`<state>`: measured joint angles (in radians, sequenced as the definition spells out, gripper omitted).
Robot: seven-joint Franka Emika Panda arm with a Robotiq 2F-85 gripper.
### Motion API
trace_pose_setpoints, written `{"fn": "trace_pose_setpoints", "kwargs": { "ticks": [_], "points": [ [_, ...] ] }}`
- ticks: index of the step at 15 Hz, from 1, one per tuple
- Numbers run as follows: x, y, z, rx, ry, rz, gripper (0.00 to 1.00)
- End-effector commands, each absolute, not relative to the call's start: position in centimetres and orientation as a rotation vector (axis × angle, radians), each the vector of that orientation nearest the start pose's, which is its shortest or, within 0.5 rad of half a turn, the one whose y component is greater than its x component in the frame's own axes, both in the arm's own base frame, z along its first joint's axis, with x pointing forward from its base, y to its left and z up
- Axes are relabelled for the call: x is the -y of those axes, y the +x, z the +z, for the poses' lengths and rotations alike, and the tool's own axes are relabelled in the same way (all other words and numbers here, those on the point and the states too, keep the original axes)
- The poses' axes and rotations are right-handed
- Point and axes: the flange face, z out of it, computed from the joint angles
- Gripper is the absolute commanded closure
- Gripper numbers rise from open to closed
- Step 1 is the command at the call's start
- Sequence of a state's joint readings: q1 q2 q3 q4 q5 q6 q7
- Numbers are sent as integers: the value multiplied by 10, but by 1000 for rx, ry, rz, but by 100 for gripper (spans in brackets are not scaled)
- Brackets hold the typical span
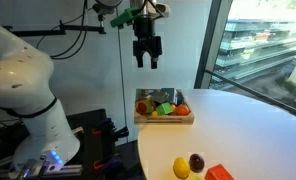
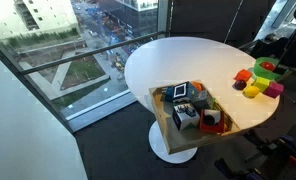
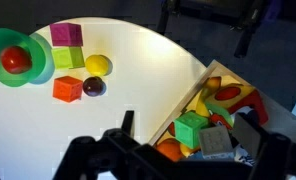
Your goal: Pick up the yellow lemon toy and put in the green bowl, slide the green bowl a little to the left
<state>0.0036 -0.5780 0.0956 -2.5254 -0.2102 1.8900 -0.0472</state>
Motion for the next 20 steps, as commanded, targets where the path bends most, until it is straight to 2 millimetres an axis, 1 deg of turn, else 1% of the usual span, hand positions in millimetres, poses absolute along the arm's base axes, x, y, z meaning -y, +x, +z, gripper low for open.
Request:
{"fn": "trace_pose_setpoints", "kwargs": {
  "ticks": [1, 6, 9, 14, 17, 20],
  "points": [
    [-22, 366, 468, 341, -3374, 97, 0],
    [-22, 366, 468, 341, -3374, 97, 0],
    [-11, 368, 465, 303, -3371, 108, 0],
    [20, 371, 464, 194, -3347, 99, 0],
    [42, 373, 461, 114, -3326, 86, 0],
    [69, 377, 453, 22, -3302, 63, 0]
  ]
}}
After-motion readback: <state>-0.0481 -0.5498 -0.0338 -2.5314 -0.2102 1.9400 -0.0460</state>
